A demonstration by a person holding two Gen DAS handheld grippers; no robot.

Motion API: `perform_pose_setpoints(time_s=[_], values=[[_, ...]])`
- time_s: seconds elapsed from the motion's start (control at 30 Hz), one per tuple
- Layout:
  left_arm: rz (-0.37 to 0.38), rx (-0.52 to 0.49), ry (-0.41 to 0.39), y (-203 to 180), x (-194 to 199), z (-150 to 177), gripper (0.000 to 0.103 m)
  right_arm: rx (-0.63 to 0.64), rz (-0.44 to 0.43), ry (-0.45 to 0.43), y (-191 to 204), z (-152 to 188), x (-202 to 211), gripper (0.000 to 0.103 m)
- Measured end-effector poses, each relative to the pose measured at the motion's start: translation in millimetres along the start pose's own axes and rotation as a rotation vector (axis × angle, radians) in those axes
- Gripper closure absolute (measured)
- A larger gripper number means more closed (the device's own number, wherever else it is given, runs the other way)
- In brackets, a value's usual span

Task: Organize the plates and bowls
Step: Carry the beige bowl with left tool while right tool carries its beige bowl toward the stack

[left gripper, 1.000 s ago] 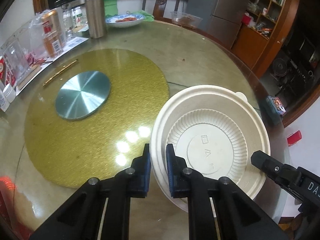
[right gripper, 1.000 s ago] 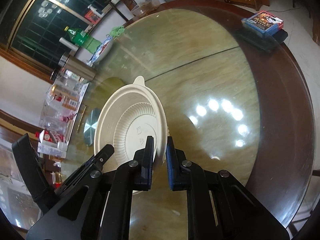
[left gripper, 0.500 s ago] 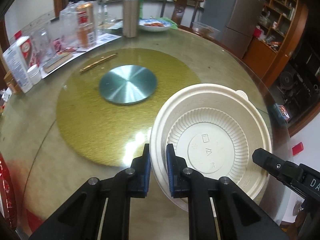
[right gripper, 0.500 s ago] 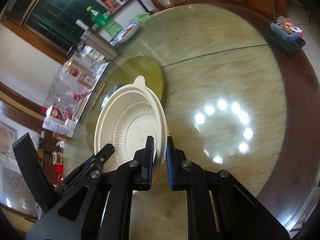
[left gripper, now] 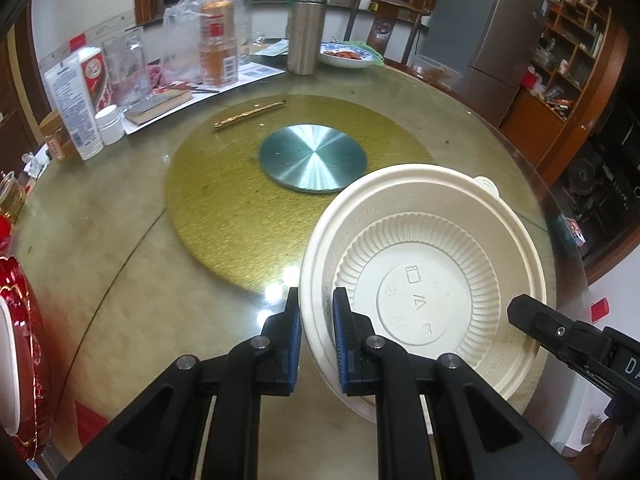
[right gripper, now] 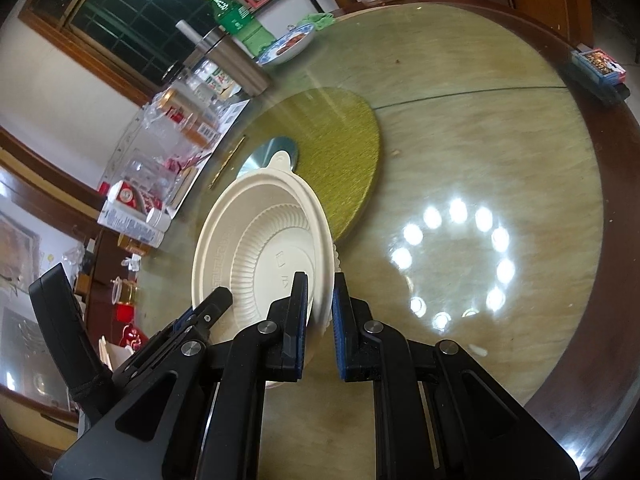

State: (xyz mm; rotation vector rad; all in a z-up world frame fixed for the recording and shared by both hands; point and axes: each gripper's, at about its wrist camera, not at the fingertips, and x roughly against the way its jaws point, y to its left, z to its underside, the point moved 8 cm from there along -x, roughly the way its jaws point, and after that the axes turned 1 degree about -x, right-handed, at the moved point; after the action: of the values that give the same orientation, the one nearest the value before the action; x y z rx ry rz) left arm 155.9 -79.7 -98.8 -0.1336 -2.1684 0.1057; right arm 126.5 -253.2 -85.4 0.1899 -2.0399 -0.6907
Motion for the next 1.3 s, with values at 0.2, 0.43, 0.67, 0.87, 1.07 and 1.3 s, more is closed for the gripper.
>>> perform_pose_setpoints(time_s=[0.2, 0.43, 0.67, 0.87, 1.07, 1.3], values=[[-0.01, 0.019, -0.01, 14, 8, 5, 0.09, 0.022, -0.022, 0.01, 14, 10, 0, 0.092], [-0.018, 0.044, -0.023, 30, 17, 10, 0.09, 0.061, -0.04, 0.019, 32, 18, 0, 0.092], [-0.038, 0.071, -0.04, 49, 27, 16, 0.09, 0.101, -0.054, 0.037, 50, 28, -5, 0.092], [-0.052, 0.093, -0.048, 63, 33, 19, 0.09, 0.133, -0.063, 0.048, 66, 34, -9, 0.092], [-0.066, 0.118, -0.068, 76, 43, 22, 0.09, 0.165, -0.08, 0.056, 82, 40, -11, 0.092], [-0.076, 0.139, -0.087, 89, 53, 24, 0.09, 0.205, -0.094, 0.054, 98, 46, -10, 0.092]])
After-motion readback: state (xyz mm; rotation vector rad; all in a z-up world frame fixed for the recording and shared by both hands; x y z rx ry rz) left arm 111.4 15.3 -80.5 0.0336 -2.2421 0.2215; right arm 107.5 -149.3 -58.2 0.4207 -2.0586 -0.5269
